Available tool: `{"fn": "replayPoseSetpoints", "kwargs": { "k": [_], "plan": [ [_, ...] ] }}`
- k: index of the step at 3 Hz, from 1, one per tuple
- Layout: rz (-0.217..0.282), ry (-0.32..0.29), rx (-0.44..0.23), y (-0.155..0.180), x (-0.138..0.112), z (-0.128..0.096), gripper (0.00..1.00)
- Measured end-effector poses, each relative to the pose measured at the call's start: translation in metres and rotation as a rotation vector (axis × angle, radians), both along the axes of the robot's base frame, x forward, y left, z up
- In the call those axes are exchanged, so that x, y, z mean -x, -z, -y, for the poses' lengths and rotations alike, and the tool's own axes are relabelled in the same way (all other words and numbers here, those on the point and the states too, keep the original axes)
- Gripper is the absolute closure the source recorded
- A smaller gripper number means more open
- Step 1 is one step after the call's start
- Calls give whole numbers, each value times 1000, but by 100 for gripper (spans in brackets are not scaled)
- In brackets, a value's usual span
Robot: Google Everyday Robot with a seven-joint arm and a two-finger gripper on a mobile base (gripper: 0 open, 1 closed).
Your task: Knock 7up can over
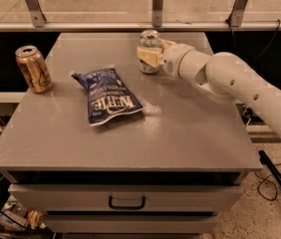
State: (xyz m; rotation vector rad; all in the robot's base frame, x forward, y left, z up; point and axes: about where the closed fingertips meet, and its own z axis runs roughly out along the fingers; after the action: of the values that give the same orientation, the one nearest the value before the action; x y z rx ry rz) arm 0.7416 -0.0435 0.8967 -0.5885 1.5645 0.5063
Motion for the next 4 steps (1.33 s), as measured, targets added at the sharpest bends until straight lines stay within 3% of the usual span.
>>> {"fn": "replayPoseSetpoints", "kwargs": {
  "k": [2, 4],
  "plan": [
    [-16, -9, 25, -3, -2, 4, 100],
    [-87, 1, 157, -13, 3, 32, 100]
  ]
}}
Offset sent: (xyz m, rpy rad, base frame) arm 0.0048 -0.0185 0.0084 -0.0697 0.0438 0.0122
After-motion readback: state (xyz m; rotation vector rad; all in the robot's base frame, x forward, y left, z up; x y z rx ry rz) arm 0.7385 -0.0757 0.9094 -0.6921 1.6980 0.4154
